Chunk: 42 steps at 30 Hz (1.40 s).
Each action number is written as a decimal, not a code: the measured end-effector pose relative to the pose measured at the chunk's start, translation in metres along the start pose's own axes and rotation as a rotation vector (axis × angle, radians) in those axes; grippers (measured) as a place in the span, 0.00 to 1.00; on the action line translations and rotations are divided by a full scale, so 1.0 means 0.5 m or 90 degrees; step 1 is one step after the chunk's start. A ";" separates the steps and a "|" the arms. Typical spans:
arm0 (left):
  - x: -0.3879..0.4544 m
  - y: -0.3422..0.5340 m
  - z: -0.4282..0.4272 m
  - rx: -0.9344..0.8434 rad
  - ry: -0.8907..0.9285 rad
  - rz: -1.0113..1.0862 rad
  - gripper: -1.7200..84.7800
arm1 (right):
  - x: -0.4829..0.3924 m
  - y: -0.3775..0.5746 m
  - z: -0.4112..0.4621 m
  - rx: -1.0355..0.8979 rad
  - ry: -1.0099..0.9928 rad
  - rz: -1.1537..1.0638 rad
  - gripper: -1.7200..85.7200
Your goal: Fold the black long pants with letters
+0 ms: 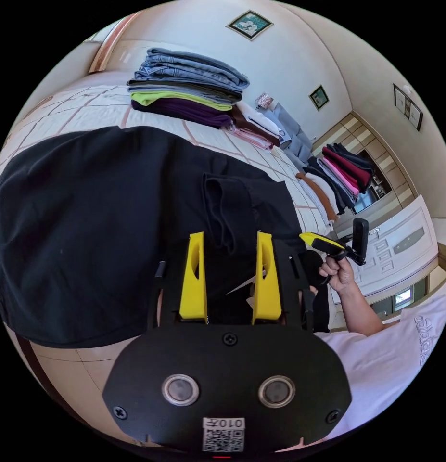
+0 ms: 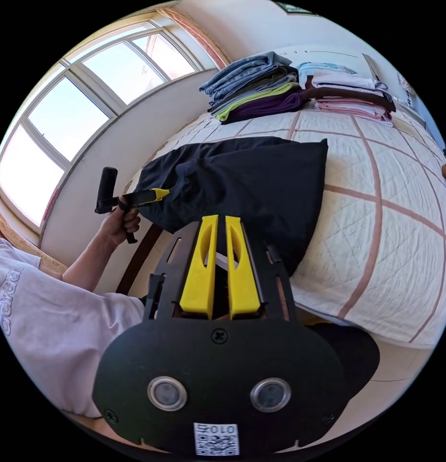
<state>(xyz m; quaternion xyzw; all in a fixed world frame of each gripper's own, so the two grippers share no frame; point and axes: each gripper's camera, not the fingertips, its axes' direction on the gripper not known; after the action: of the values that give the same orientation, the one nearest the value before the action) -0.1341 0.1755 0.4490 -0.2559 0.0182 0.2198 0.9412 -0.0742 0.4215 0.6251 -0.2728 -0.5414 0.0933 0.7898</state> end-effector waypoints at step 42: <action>-0.033 0.050 -0.070 0.005 -0.101 0.068 0.10 | -0.017 -0.032 0.008 -0.033 0.026 -0.027 0.05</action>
<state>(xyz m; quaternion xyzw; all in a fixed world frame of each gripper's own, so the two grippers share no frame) -0.1570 0.1712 0.4093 -0.2325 -0.0416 0.2889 0.9278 -0.0835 0.4057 0.6277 -0.2831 -0.5332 0.0569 0.7952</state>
